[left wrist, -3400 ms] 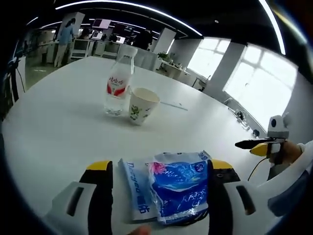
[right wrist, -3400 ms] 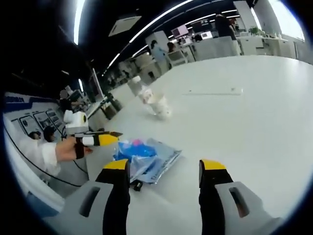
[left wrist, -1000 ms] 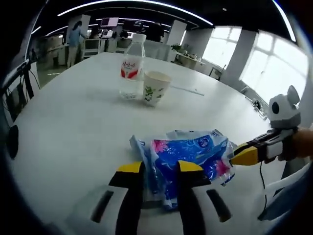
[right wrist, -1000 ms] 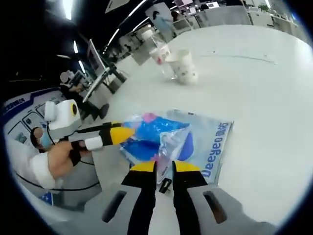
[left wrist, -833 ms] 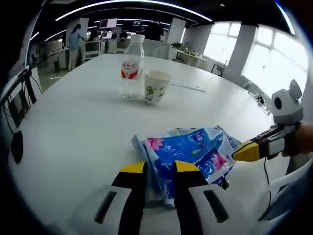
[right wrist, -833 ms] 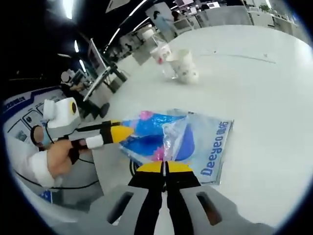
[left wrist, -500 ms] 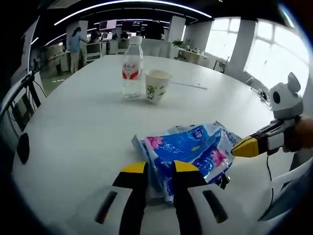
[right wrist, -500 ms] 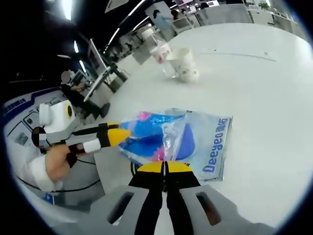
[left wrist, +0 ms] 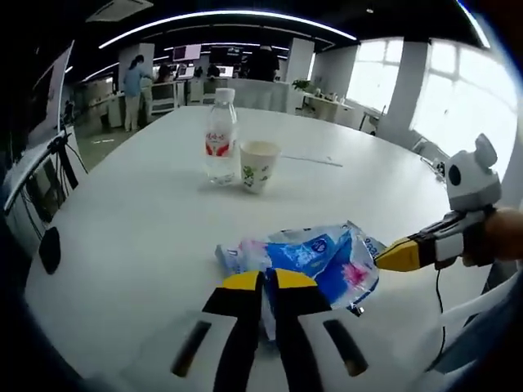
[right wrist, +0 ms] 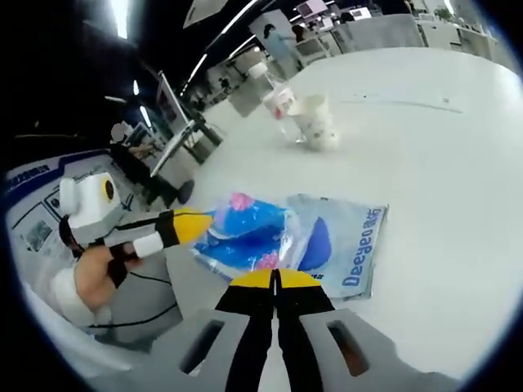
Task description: Arrange the tabletop items into an orderly group along one side of the table until the central work area is clear of visible clutter.
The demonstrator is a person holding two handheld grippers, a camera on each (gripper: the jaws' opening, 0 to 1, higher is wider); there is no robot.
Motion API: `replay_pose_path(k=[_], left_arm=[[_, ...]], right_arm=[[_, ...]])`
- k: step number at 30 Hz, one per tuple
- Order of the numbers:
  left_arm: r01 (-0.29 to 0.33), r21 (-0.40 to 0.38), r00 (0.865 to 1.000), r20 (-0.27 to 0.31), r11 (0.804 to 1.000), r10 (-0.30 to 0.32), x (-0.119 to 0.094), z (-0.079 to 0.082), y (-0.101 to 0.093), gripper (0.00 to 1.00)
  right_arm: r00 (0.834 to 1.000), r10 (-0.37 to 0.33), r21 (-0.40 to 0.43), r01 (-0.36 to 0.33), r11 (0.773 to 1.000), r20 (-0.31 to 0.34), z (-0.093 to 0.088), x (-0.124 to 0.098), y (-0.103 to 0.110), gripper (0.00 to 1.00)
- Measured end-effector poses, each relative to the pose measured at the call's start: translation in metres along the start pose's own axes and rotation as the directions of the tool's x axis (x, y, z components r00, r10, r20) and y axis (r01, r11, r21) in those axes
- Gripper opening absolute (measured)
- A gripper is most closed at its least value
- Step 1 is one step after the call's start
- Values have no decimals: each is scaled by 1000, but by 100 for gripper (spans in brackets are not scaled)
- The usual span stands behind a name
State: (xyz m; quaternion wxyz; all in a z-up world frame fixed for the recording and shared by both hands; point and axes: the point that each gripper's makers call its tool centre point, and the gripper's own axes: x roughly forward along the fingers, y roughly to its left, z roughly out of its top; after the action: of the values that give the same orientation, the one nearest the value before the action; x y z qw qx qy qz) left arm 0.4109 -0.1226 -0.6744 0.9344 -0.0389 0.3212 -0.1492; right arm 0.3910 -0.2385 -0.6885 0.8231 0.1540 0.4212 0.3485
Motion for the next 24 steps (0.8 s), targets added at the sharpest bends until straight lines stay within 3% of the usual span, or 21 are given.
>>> replay_pose_path(k=[11, 17, 19, 21, 22, 24], left_arm=[[117, -146, 989, 111, 982, -101, 3, 40, -24, 0], [200, -239, 970, 185, 950, -158, 1, 67, -43, 0], [221, -232, 965, 196, 947, -177, 2, 73, -50, 0], [263, -234, 953, 215, 936, -214, 0, 82, -64, 0], [285, -237, 945, 233, 929, -231, -1, 87, -69, 0], [296, -217, 940, 239, 930, -244, -2, 90, -75, 0]], right_arm=[[994, -6, 48, 0, 999, 110, 18, -27, -12, 0], [979, -7, 58, -5, 998, 204, 27, -41, -22, 0], [972, 18, 98, -43, 994, 236, 32, -46, -20, 12], [961, 18, 168, -67, 983, 276, 39, -49, -21, 35], [956, 23, 209, -88, 974, 293, 43, -52, -21, 42], [952, 42, 220, -112, 969, 303, 46, -56, -20, 41]])
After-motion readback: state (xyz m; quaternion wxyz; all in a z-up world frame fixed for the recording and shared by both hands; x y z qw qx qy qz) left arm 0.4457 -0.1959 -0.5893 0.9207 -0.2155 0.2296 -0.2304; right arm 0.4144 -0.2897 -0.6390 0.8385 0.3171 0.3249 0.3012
